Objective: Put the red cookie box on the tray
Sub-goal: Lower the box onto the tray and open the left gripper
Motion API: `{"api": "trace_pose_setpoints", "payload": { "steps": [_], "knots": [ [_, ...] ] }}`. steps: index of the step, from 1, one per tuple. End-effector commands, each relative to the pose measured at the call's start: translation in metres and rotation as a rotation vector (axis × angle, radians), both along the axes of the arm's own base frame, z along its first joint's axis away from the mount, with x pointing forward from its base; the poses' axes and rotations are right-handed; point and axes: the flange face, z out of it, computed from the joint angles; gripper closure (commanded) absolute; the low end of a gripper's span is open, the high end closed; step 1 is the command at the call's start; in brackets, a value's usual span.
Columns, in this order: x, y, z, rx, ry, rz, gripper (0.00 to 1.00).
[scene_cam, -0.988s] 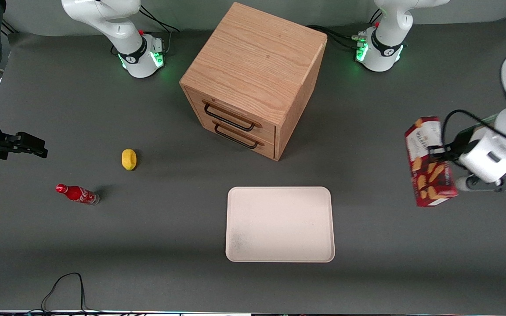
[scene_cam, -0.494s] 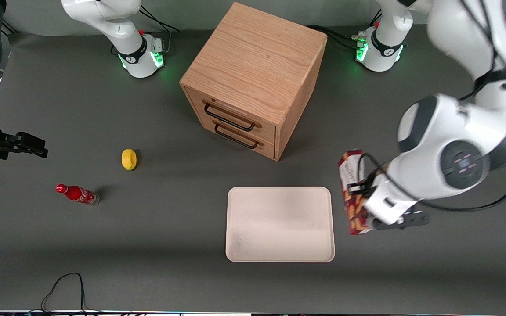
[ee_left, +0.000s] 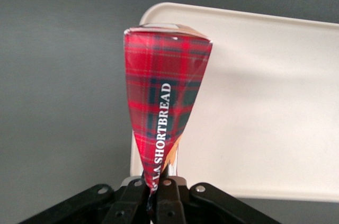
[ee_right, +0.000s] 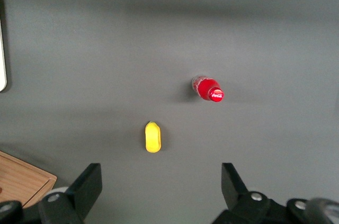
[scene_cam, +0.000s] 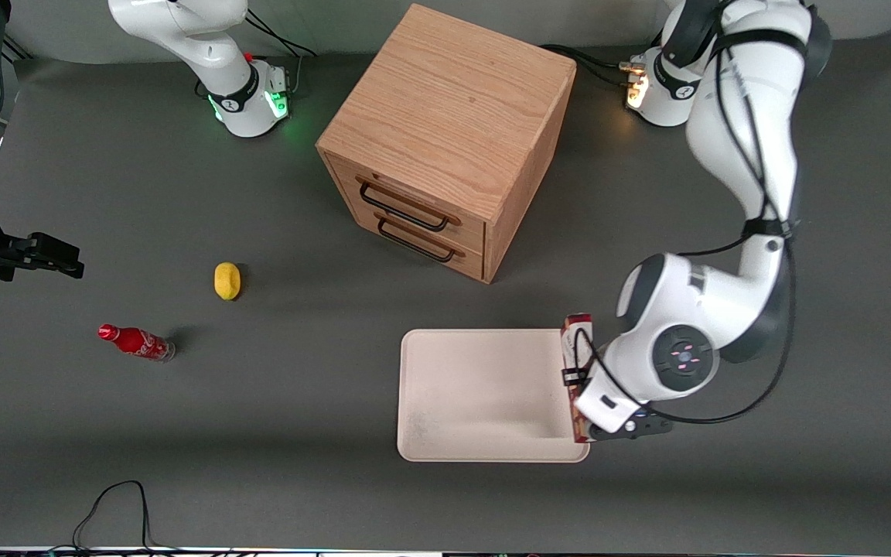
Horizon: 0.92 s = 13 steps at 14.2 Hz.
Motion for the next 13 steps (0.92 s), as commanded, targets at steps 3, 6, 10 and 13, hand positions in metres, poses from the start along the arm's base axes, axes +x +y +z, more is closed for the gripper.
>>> {"api": "trace_pose_setpoints", "payload": {
  "steps": [3,6,10,13],
  "knots": [
    [-0.003,-0.017,-0.031,0.086,-0.031,-0.004,1.0],
    [-0.006,-0.016,-0.039,0.093,-0.041,-0.019,0.0],
    [-0.012,0.002,0.015,0.063,-0.082,0.002,0.0],
    [-0.029,0.054,0.102,0.002,-0.094,0.09,0.0]
  ]
}}
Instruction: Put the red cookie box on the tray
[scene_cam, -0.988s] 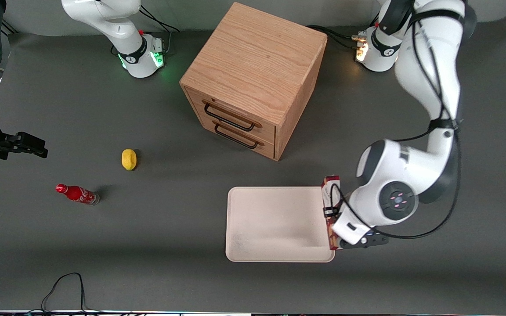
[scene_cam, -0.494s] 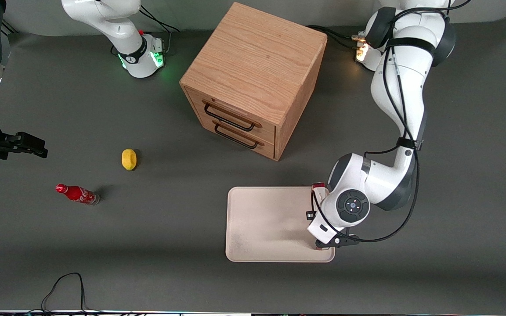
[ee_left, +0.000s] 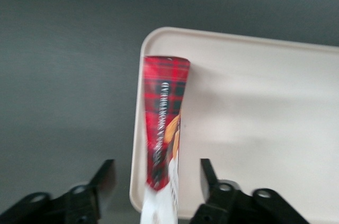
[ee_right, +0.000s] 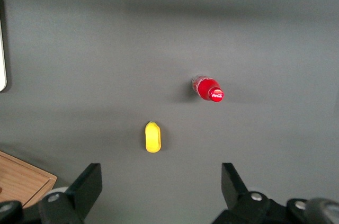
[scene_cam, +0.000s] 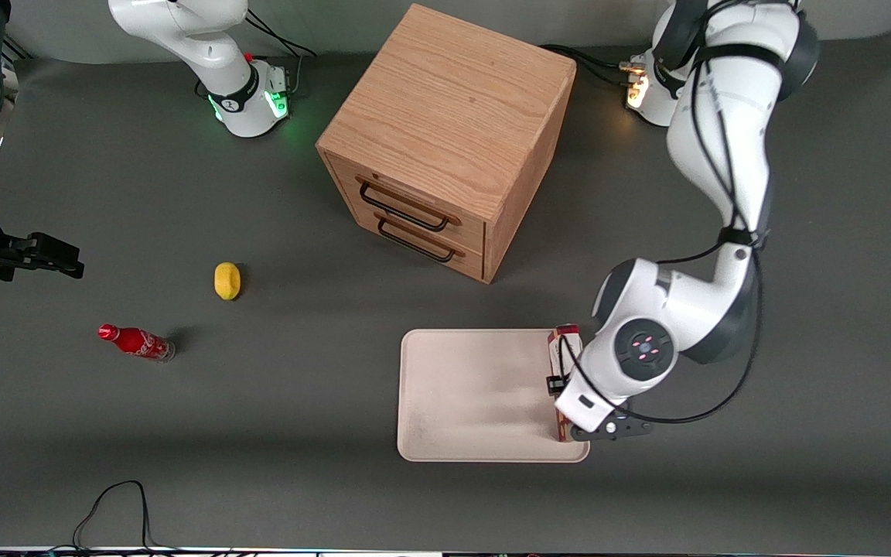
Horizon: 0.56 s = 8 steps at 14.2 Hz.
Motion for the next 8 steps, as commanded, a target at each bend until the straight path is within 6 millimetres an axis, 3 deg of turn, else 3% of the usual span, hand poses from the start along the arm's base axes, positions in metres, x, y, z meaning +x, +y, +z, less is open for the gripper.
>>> {"api": "trace_pose_setpoints", "payload": {
  "steps": [1,5,8],
  "knots": [
    [-0.034,0.062,0.091,-0.017,-0.004,0.08,0.0],
    [-0.063,0.159,0.168,0.007,0.059,0.124,0.0],
    [-0.107,0.237,0.197,0.014,0.056,0.078,0.0]
  ]
}}
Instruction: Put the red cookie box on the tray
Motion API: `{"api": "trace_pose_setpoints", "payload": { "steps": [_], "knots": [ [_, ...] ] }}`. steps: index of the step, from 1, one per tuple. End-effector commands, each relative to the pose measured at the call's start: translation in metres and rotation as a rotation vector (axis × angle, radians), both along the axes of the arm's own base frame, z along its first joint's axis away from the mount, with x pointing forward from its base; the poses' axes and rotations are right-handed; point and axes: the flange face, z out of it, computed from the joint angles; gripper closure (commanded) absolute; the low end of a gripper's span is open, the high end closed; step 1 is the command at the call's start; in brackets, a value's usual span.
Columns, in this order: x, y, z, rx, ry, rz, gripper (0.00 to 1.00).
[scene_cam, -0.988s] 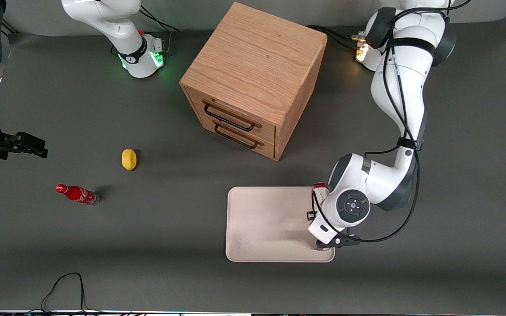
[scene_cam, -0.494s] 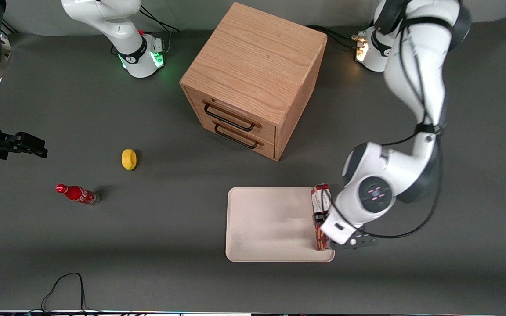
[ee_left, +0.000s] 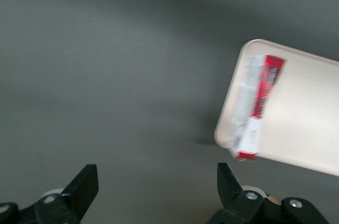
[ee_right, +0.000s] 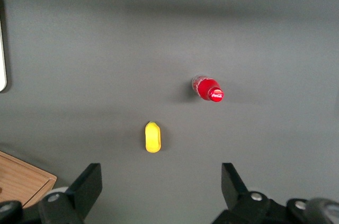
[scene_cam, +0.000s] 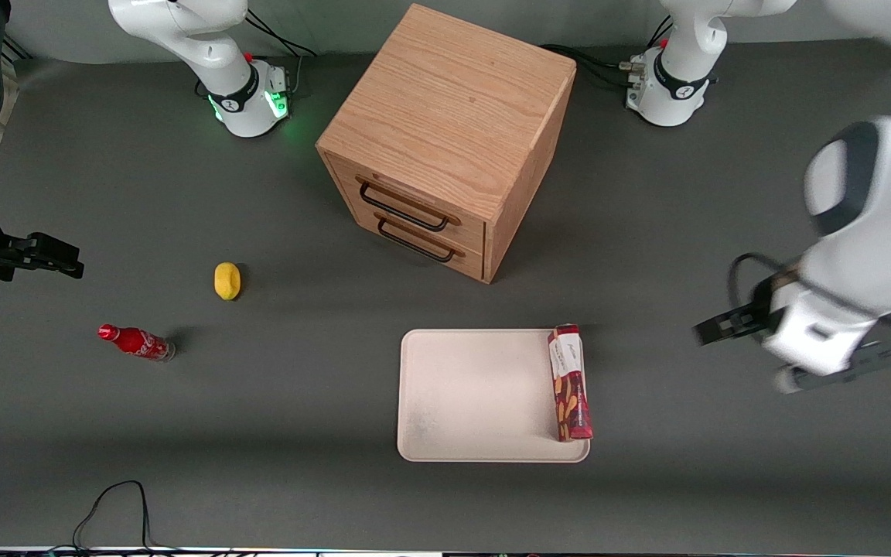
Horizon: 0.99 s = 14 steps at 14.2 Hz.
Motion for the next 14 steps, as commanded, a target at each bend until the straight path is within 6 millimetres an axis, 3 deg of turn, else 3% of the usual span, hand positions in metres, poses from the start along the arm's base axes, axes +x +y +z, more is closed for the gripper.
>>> {"api": "trace_pose_setpoints", "payload": {
  "steps": [1,5,9,11,14],
  "knots": [
    [-0.055,0.051,0.013,-0.005,0.011,-0.095,0.0],
    [-0.113,0.103,0.021,0.008,0.017,-0.232,0.0],
    [-0.154,0.098,0.037,0.029,0.01,-0.272,0.0],
    [-0.158,0.086,0.04,0.042,0.007,-0.295,0.0],
    [-0.158,0.083,0.042,0.043,0.008,-0.301,0.0]
  ]
}}
